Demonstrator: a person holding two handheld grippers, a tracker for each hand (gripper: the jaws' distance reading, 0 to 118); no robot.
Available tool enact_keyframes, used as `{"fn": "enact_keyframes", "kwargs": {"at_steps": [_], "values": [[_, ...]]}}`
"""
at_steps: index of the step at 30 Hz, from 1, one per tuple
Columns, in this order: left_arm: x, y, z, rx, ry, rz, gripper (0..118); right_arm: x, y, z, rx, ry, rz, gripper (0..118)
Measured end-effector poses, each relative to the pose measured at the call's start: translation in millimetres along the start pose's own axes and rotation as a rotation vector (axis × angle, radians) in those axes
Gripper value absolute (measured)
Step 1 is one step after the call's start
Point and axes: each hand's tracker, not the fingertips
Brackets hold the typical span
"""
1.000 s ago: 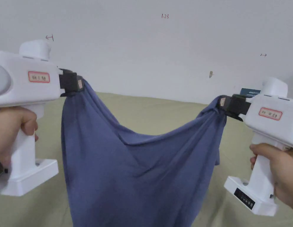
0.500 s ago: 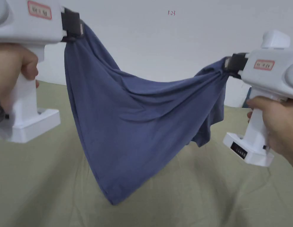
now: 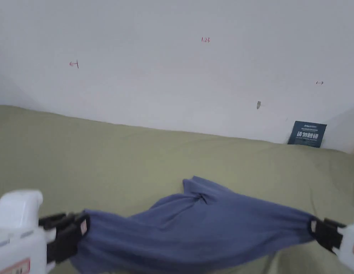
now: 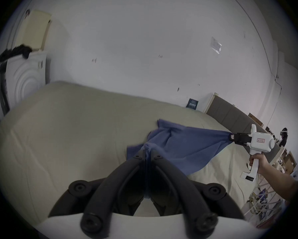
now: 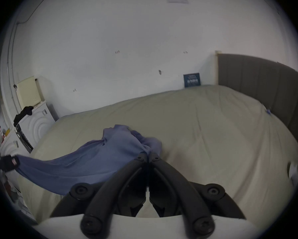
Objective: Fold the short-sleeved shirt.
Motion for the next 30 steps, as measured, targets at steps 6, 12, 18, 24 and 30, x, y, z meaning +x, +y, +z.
{"fn": "enact_keyframes", "kwargs": {"at_steps": [6, 12, 18, 24, 30], "values": [[-6.9, -64.0, 28.7, -0.126, 0.052, 0.032, 4, 5.4, -46.9, 36.3, -0.068, -0.020, -0.027, 3], [-18.2, -122.7, 45.9, -0.247, 0.131, 0.154, 4, 22.2, -82.2, 38.3, -0.147, -0.102, -0.068, 3], [-5.0, -160.1, 50.6, -0.318, 0.156, 0.141, 12, 30.4, -93.2, 48.6, -0.178, -0.092, -0.114, 4], [16.6, -122.0, 67.7, -0.176, 0.144, 0.135, 82, 4.5, -62.1, 87.3, -0.102, 0.008, -0.085, 78], [76.7, -71.3, 95.8, 0.092, 0.215, -0.141, 82, -63.7, -56.2, 158.6, 0.062, -0.053, 0.123, 78]]}}
